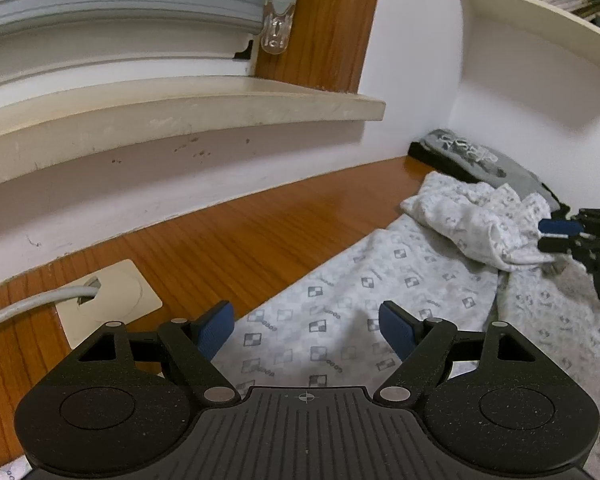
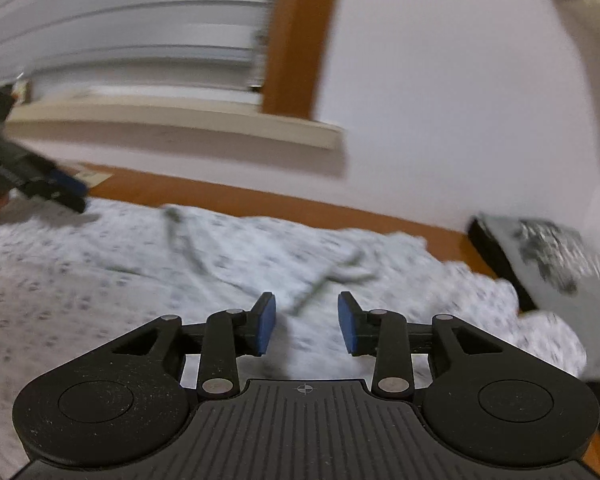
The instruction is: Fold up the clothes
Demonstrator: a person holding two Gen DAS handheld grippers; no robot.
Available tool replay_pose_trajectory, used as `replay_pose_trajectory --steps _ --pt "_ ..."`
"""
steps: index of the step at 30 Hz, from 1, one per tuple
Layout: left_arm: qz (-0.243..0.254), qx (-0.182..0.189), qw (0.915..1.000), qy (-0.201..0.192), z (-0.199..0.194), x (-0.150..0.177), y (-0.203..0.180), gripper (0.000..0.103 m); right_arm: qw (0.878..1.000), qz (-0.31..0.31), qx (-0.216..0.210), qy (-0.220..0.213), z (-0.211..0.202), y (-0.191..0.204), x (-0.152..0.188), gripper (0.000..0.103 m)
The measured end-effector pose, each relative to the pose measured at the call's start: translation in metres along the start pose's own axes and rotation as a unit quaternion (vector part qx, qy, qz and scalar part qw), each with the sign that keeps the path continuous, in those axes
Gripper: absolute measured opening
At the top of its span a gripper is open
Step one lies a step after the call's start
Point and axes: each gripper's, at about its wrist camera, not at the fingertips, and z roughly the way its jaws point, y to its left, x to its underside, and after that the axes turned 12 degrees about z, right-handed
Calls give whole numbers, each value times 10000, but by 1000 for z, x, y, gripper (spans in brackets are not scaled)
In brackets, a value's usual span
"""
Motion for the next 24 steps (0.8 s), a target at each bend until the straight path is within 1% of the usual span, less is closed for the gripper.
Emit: replay_pose_trajectory --steps 2,4,5,6,7,8,9,10,11,13,14,15,16,17,21,23,24 --pt "7 -82 10000 -22 -1 0 -1 82 9998 206 -28 -13 4 -14 3 39" --pt "28 -229 9997 -71 -3 -2 -3 76 9994 334 -105 -31 9 -23 6 44" --pt "31 -248 9996 -105 -3 -5 -5 63 9992 371 -160 -41 11 -26 8 47" --pt "7 -207 9997 -136 -3 -10 -9 37 9989 410 -216 -49 13 -29 9 48" --pt "-29 -113 9998 -168 -3 -14 -13 28 9985 462 -277 -49 15 -32 10 50" --pt "-21 8 9998 -211 -3 -21 -21 26 9981 514 -335 -33 17 -34 10 52" --pt "9 133 9996 -260 -3 -28 -29 26 9977 556 -377 -25 20 -37 10 53" --pt "38 259 9992 -308 -3 -35 -38 26 9976 562 -407 -1 22 -38 10 56" --pt "118 331 9988 -334 -2 -44 -50 26 9974 569 -437 23 25 -39 10 59" --pt "303 423 9982 -299 2 -60 -77 26 9970 586 -499 72 29 -42 9 60" --pt "406 448 9978 -258 7 -69 -92 33 9966 612 -543 100 30 -43 9 63" --pt "498 460 9974 -232 11 -76 -105 46 9961 640 -587 128 31 -43 8 64" --pt "591 482 9969 -211 18 -82 -118 52 9956 678 -628 149 32 -45 8 64" --pt "690 510 9961 -188 25 -88 -131 54 9949 743 -676 120 31 -47 8 64" --pt "971 630 9932 95 63 -103 -173 54 9888 1272 -782 -77 27 -61 11 64" --pt "1056 665 9917 316 81 -105 -187 55 9846 1548 -794 -163 24 -69 12 64" --pt "1060 695 9911 416 89 -103 -191 57 9822 1685 -800 -205 23 -73 13 64"
